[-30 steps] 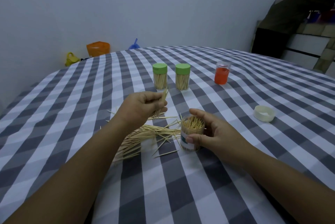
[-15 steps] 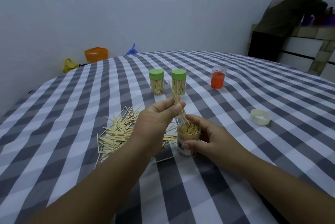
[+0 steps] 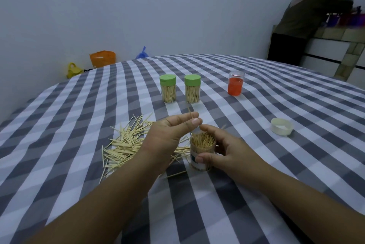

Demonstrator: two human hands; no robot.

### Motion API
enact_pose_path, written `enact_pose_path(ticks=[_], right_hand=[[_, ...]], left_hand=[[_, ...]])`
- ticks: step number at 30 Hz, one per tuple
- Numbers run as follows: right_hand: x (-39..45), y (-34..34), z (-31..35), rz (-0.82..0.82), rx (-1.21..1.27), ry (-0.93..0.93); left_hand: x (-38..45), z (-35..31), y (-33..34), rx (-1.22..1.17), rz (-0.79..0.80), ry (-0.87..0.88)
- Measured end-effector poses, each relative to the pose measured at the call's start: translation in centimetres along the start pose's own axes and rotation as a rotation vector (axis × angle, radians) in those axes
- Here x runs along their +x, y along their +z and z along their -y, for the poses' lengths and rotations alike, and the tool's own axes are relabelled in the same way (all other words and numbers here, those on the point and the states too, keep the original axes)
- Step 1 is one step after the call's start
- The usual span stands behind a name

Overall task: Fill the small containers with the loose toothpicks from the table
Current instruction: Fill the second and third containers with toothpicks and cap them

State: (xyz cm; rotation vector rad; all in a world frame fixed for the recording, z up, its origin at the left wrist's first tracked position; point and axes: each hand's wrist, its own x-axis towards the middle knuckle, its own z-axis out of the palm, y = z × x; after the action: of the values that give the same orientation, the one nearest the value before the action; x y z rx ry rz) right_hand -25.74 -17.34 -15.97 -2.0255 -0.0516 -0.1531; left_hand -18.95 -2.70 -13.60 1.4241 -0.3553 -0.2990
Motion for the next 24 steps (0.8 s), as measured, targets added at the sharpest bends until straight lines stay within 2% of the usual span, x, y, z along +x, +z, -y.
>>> enact_pose_path(ticks=[13, 20, 24], right_hand=[[-0.1, 0.0, 0.2, 0.018, -0.018, 0.025], [0.3, -1.1, 0.2, 0.096, -0.020, 0.058], [0.3, -1.3, 0.1, 0.125, 0.012, 0.069]], left_hand=[[0.6, -0.4, -1.5, 0.279, 0.036, 0.018], [2.6, 0.7, -4.9, 0.845, 0.162, -0.037], [2.6, 0.5, -5.2, 0.976, 0.236, -0.014]])
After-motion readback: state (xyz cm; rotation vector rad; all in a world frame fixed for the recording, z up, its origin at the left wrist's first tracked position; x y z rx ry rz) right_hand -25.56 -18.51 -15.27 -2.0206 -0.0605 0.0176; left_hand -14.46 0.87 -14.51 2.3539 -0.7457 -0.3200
